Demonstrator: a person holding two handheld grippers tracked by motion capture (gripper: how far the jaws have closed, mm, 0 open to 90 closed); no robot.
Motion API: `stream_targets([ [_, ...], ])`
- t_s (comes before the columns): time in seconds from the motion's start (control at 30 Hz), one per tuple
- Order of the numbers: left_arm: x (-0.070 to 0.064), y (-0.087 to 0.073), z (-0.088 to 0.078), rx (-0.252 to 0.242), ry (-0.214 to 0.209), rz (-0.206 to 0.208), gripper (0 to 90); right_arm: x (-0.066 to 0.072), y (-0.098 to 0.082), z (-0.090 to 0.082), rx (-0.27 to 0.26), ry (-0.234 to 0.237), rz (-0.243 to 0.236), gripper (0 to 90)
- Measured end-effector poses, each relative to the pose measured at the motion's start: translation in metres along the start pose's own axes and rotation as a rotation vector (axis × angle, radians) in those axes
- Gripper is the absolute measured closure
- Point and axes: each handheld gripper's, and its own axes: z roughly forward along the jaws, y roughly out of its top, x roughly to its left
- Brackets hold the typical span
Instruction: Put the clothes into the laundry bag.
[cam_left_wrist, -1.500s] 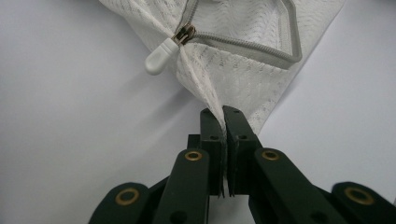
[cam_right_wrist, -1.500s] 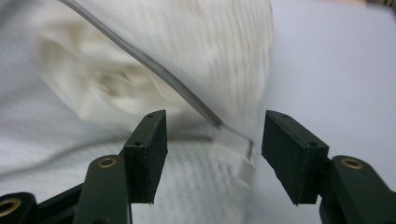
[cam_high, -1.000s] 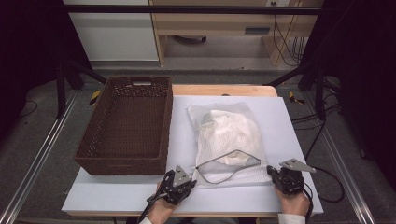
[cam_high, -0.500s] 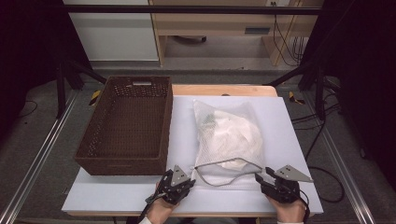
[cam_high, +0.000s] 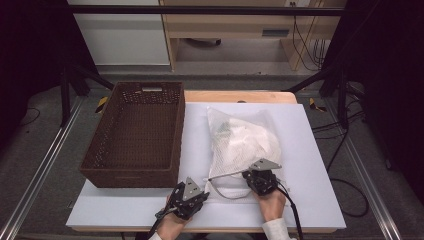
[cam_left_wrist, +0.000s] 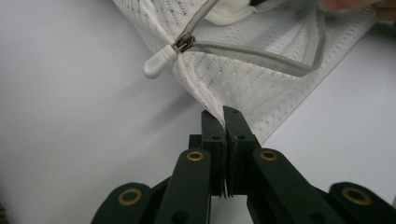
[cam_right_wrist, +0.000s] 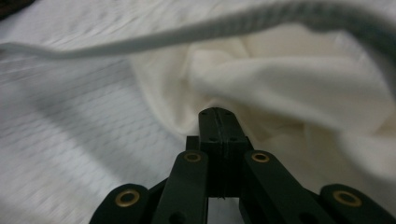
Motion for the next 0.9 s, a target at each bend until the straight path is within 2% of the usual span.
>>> stream_targets([
  [0.1, 0.0, 0.0, -0.001, 0.002, -0.004, 0.001, 87.4, -0.007, 0.006, 0.011, -0.009, -0.049, 0.012, 90.0],
  [0.2, -0.001, 0.0, -0.001, 0.005, -0.007, 0.003, 87.4, -0.01, 0.012, 0.019, -0.022, -0.139, -0.014, 90.0],
  [0.23, -0.001, 0.0, -0.001, 0.006, -0.006, 0.006, 87.4, -0.011, 0.013, 0.021, -0.03, -0.155, -0.012, 90.0],
  [0.27, -0.001, 0.0, -0.001, 0.008, -0.004, 0.009, 87.5, -0.013, 0.014, 0.024, -0.04, -0.176, -0.004, 90.0],
  [0.3, -0.001, 0.0, -0.001, 0.008, -0.005, 0.007, 87.5, -0.015, 0.015, 0.025, -0.046, -0.2, 0.026, 90.0],
  [0.4, 0.0, 0.0, 0.0, 0.011, -0.007, 0.004, 87.4, -0.016, 0.014, 0.022, -0.047, -0.178, 0.03, 90.0],
  [0.43, 0.0, 0.0, 0.0, 0.011, -0.007, 0.003, 87.4, -0.016, 0.013, 0.017, -0.045, -0.15, 0.03, 88.7],
  [0.47, 0.0, 0.0, 0.001, 0.01, -0.01, -0.003, 87.4, -0.015, 0.011, 0.013, -0.052, -0.118, 0.036, 83.6],
  [0.5, 0.0, -0.001, 0.001, 0.01, -0.01, -0.004, 87.3, -0.014, 0.007, 0.002, -0.067, -0.079, 0.043, 78.6],
  [0.53, 0.0, -0.001, 0.001, 0.009, -0.006, -0.004, 87.2, -0.013, 0.004, -0.006, -0.081, -0.06, 0.042, 75.0],
  [0.57, 0.0, -0.001, 0.002, 0.008, -0.005, -0.006, 87.2, -0.012, -0.002, -0.023, -0.101, -0.038, 0.025, 71.7],
  [0.63, 0.001, -0.001, 0.001, 0.005, -0.006, -0.01, 87.1, -0.015, -0.01, -0.046, -0.14, -0.06, 0.019, 66.3],
  [0.7, 0.001, -0.001, 0.002, 0.002, -0.005, -0.013, 87.1, -0.025, -0.022, -0.066, -0.166, -0.083, 0.058, 58.9],
  [0.73, 0.001, -0.001, 0.002, 0.002, -0.005, -0.016, 87.1, -0.031, -0.029, -0.072, -0.169, -0.12, 0.076, 53.6],
  [0.8, 0.001, -0.001, 0.004, 0.001, -0.002, -0.019, 86.9, -0.044, -0.041, -0.075, -0.146, -0.182, 0.108, 48.2],
  [0.83, 0.002, -0.001, 0.004, 0.0, 0.0, -0.02, 86.9, -0.051, -0.046, -0.073, -0.125, -0.199, 0.141, 46.5],
  [0.9, 0.003, -0.001, 0.005, -0.005, 0.007, -0.034, 86.8, -0.063, -0.054, -0.065, -0.074, -0.204, 0.19, 49.6],
])
